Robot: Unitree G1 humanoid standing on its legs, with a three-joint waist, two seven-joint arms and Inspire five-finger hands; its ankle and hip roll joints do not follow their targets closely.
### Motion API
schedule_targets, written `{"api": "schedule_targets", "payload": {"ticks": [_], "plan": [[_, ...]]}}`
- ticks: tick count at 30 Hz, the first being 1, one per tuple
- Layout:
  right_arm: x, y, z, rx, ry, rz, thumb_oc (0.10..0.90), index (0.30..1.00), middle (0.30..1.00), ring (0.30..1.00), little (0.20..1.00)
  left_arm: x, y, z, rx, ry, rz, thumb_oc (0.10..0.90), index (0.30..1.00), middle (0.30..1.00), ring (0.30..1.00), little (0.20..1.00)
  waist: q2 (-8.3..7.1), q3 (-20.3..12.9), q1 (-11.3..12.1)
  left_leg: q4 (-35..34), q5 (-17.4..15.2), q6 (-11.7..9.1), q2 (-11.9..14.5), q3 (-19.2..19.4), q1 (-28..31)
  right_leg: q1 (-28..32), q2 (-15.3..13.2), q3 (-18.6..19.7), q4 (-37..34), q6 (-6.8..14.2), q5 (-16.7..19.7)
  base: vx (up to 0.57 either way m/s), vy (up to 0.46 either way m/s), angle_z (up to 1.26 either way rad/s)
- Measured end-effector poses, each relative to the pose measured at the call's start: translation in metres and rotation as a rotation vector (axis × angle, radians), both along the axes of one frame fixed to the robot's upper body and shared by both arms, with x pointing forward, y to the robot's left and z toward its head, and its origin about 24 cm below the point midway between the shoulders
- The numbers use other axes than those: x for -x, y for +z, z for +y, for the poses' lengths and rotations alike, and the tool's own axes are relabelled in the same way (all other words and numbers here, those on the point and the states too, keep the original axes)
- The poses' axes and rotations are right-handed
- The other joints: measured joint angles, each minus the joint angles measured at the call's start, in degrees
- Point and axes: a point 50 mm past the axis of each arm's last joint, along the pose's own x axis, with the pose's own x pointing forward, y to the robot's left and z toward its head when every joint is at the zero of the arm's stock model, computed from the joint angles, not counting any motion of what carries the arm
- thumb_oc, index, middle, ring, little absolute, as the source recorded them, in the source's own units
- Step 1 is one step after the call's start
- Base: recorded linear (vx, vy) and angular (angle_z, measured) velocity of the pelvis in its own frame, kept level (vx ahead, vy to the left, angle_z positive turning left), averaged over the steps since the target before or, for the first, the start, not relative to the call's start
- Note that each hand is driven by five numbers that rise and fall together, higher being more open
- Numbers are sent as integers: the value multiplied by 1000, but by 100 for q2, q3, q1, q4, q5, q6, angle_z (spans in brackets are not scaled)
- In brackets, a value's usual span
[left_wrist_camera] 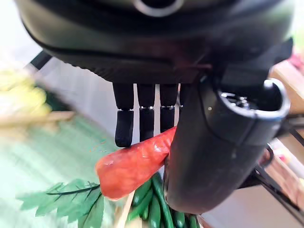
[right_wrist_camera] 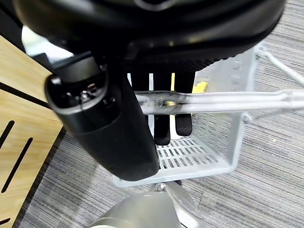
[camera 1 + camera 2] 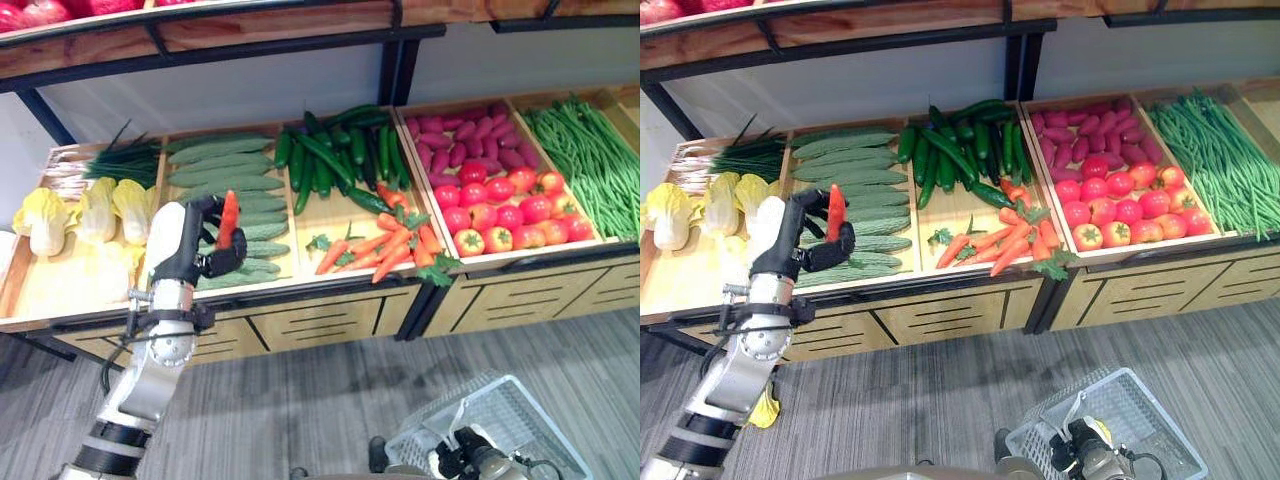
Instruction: Get the vegetables into the basket
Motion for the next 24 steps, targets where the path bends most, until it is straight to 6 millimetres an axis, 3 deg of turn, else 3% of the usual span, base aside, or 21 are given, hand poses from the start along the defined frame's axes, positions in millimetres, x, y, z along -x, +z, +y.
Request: {"api": "schedule_targets", "payload": {"ticks": [6, 24], "plan": [[5, 0, -3, -3, -36, -4, 400, 300, 300, 300, 300, 15, -27, -7, 178, -82, 158, 400, 300, 300, 300, 300, -3, -13, -15, 2, -14, 23, -32, -31, 92, 133, -28, -36, -65, -17, 53, -24, 83, 3], [20, -3, -4, 6, -56, 37, 400, 300, 300, 300, 300, 15, -28, -7, 184, -95, 174, 400, 300, 300, 300, 300, -57, 1, 2, 13, -87, 56, -70, -25, 322, 391, -64, -22, -140, 83, 27, -6, 58, 0]]}}
